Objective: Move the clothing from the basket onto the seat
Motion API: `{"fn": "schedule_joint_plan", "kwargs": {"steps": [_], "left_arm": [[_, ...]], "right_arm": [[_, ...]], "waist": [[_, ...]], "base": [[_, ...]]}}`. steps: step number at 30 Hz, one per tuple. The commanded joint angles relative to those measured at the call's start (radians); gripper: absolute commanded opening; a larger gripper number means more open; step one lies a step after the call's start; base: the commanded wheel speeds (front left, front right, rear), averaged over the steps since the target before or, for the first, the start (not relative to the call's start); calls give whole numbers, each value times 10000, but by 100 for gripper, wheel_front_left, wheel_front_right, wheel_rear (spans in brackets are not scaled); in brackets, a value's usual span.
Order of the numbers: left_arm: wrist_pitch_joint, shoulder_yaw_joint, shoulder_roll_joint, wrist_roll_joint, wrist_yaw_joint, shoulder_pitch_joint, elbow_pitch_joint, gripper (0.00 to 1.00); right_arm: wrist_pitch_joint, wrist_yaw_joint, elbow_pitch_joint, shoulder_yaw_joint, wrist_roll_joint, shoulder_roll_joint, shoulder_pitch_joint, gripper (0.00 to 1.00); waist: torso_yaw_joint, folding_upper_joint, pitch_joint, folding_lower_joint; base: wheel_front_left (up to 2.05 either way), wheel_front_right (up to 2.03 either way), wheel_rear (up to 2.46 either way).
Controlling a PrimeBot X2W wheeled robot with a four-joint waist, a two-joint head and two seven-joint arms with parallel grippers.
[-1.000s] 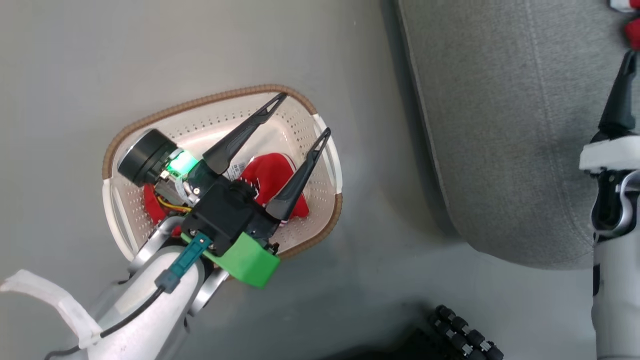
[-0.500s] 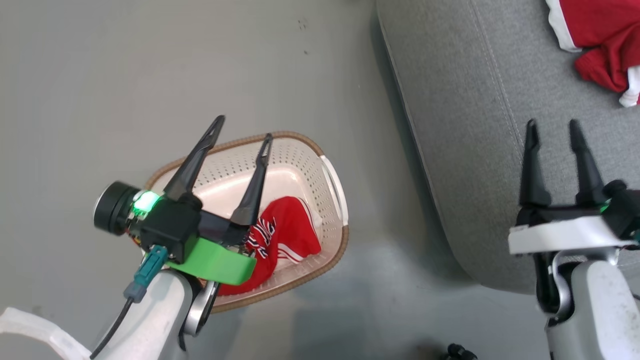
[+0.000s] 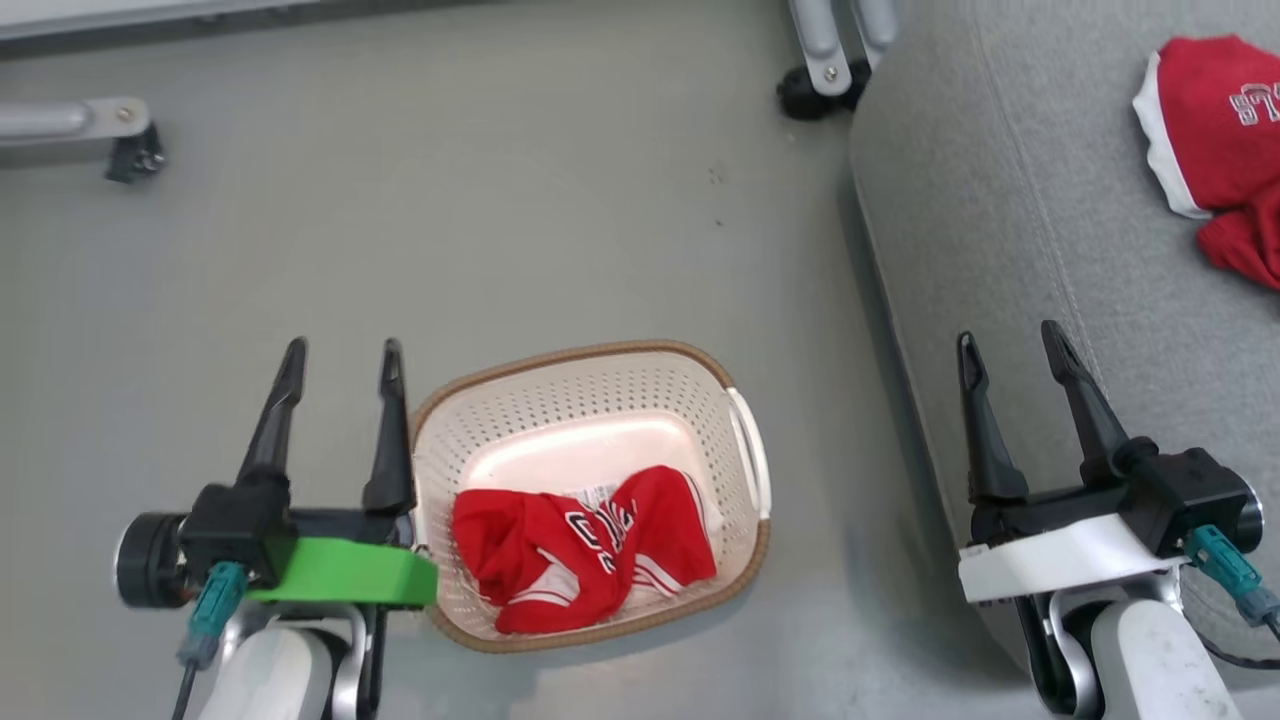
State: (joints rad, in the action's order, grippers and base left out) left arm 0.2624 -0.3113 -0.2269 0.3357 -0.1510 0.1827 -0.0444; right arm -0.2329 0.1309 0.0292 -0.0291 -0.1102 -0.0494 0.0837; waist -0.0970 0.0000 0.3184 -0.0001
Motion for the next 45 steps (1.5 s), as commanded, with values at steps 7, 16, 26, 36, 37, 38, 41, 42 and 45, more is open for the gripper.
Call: {"fn": "schedule_joint_plan", "kwargs": {"steps": [7, 16, 26, 36, 37, 38, 41, 42, 45], "left_arm": [[17, 1004, 207, -481, 208, -1172, -113, 100], [18, 1477, 512, -947, 648, -2171, -389, 100], [18, 1769, 877, -1269, 1056, -2803, -964, 100], [19, 2042, 1091, -1440, 1370, -2948, -1426, 100], [19, 2065, 1115, -1460, 1400, -2954, -1443, 100], [19, 2072, 1134, -1497, 1423, -2961, -1465, 100], [19, 2138, 1172, -1550, 1503, -2894, -1587, 100], [19, 2155, 1189, -1576, 1515, -2874, -1614, 100], [20, 2214, 1239, -1657, 1596, -2823, -1690, 100]], "right_arm": [[472, -1, 298, -10, 98, -26, -788, 100], [904, -1, 471, -54, 36, -27, -1680, 100], [1269, -3, 693, -64, 30, -25, -2361, 100], [1433, -1, 807, -66, -60, -25, -2582, 100], [1447, -1, 824, -58, -69, -25, -2584, 100], [1460, -3, 828, -51, -73, -25, -2583, 100], [1494, -1, 801, -69, -66, -24, -2572, 100], [1509, -1, 798, -93, -69, -23, -2566, 100], [1505, -1, 777, -128, -97, -24, -2566, 100]], "waist": [[1081, 0, -1474, 1], [906, 0, -2236, 1], [764, 0, -2863, 1], [718, 0, -3122, 1], [710, 0, -3135, 1], [705, 0, -3142, 1], [702, 0, -3139, 1], [699, 0, -3137, 1], [698, 0, -3146, 1]], "base": [[0, 0, 0], [0, 0, 0], [0, 0, 0], [0, 0, 0], [0, 0, 0], [0, 0, 0], [0, 0, 0], [0, 0, 0], [0, 0, 0]]}}
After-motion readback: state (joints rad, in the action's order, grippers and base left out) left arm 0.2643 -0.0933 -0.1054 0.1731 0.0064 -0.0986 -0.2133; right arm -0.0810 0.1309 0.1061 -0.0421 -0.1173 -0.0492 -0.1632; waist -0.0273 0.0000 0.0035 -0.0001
